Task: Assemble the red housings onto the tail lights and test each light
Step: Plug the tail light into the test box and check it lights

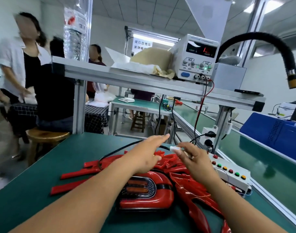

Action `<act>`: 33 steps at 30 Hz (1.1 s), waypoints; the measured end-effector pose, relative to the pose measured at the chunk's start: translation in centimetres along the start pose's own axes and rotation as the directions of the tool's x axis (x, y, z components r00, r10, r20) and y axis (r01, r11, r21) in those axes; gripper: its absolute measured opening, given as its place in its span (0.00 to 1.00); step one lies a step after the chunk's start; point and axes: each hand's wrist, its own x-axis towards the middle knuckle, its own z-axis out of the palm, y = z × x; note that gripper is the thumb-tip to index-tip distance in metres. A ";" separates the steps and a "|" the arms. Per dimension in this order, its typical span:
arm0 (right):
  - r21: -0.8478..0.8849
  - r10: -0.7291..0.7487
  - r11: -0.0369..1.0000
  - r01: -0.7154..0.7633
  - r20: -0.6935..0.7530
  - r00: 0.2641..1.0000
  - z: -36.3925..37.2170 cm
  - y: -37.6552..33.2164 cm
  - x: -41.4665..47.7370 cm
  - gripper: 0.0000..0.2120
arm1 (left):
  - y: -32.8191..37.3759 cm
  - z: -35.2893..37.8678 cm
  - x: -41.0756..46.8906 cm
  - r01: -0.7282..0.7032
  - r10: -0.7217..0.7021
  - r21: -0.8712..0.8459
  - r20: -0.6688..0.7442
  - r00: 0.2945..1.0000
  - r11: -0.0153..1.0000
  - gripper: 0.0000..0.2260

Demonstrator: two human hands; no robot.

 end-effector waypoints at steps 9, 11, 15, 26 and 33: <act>0.249 0.058 0.967 -0.054 -0.010 0.998 -0.4 -1.7 -0.8 0.19 | 2.3 -0.1 -1.1 -0.151 0.075 -0.162 -0.402 0.913 0.975 0.06; 0.114 0.102 0.986 -0.124 0.181 0.978 0.4 -1.6 -1.1 0.17 | 2.9 -1.0 -3.7 -0.234 0.055 -0.327 -0.473 0.879 0.916 0.09; -0.276 0.186 0.961 -0.030 0.563 0.805 4.2 -1.0 -0.9 0.32 | 3.3 -1.0 -9.2 -0.258 -0.014 -0.670 -0.372 0.928 0.696 0.23; -0.257 0.285 0.956 -0.144 0.681 0.675 5.6 -3.5 0.9 0.28 | -1.2 -1.1 -16.1 0.257 -0.457 -0.590 -0.217 0.862 0.765 0.12; -0.123 0.249 0.967 -0.222 0.629 0.737 5.2 -3.4 -0.3 0.31 | -3.9 -4.3 -15.2 0.272 -0.346 -0.216 -0.544 0.764 0.938 0.10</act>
